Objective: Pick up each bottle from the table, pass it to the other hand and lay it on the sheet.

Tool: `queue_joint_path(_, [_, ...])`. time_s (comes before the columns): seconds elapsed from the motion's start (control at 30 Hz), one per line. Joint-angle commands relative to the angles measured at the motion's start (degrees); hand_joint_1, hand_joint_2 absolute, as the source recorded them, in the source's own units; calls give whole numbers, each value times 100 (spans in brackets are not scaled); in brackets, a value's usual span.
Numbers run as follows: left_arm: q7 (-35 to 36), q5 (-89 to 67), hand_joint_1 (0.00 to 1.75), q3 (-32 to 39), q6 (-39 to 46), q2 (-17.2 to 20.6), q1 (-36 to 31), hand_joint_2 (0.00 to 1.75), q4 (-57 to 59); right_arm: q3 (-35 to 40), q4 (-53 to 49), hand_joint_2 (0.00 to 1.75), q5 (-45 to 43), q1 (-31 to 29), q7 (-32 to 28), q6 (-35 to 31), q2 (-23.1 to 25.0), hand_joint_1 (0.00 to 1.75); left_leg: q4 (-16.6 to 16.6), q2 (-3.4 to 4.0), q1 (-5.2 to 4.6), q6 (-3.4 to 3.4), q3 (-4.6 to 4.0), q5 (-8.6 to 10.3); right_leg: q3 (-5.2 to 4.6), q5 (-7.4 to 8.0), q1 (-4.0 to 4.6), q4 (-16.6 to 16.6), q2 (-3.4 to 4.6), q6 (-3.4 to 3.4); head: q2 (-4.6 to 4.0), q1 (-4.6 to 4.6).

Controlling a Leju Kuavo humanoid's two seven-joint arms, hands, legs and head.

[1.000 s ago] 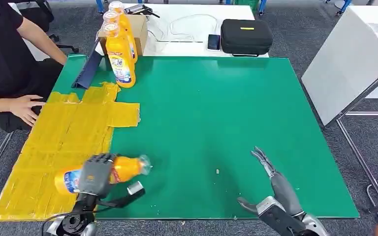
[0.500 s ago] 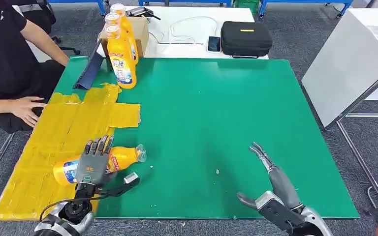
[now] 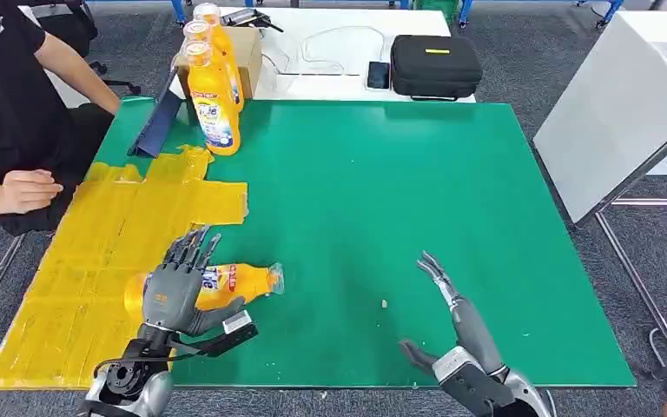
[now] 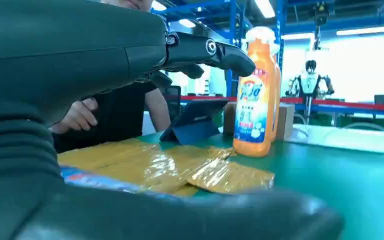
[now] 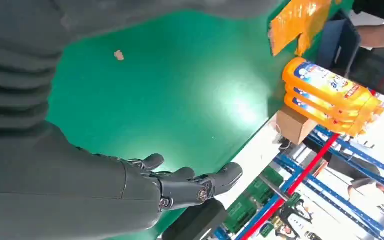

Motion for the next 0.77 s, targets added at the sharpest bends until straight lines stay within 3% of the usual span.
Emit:
queue_joint_path(0.03, [-16,4,0,277,-29,-162,17,0,-158,124,308,0,2,-133,-3,-27,179,0,0,1,4,-12,17,-9,14,-4,1,-1,14,-7,0,-2])
queue_joint_path(0.1, [-698,1048,0,492,438,-398,175,0,-617,103,287,0,-25,-85,-95,-40,302,0,2,-4,5,-14,22,-11,18,-7,1,-1,11,-9,0,0])
queue_joint_path(0.17, [-560,971,0,533,558,-529,308,0,-1214,244,240,0,266,-27,-83,-193,400,0,7,0,6,-10,3,-8,-50,-6,3,3,11,-8,0,2])
queue_joint_path(0.23, [-902,1535,0,603,487,-735,427,0,-1694,402,224,0,340,5,-73,-302,419,0,12,1,7,-18,1,-17,-56,-14,4,7,18,-16,0,0])
queue_joint_path(0.4, [-1912,4743,0,607,-1319,-1245,858,0,-2631,436,-181,0,353,190,-431,-903,1162,0,16,-11,5,-26,18,-30,-39,-26,-1,15,12,-16,0,0])
queue_joint_path(0.47, [-2231,5438,0,657,-1635,-1108,1364,0,-3130,974,11,0,676,-160,-427,-1066,1535,0,9,12,4,-15,-6,-17,-65,-9,2,7,25,-10,0,2])
queue_joint_path(0.57, [-2913,6448,0,1628,-2345,-1023,1851,0,-3492,1926,1392,0,518,-1642,-283,-1634,1802,0,6,94,7,-28,16,-38,-7,1,6,7,110,-19,0,0])
queue_joint_path(0.63, [-3069,6654,0,2229,-2934,-1146,1831,0,-3497,2223,1953,0,323,-2170,-361,-1904,1933,0,0,150,8,-35,36,-40,-3,12,12,13,158,-24,0,2])
queue_joint_path(0.73, [-3069,6606,0,2484,-3316,-1210,1595,0,-3286,2410,2071,0,203,-2351,-364,-2041,1907,0,-4,111,15,-34,16,-15,-28,13,17,17,116,-36,0,-2])
queue_joint_path(0.77, [-3069,6573,0,2483,-3307,-1220,1524,0,-3247,2434,2064,0,202,-2354,-366,-2067,1889,0,-1,82,18,-32,9,-6,-88,-1,18,21,82,-47,2,2])
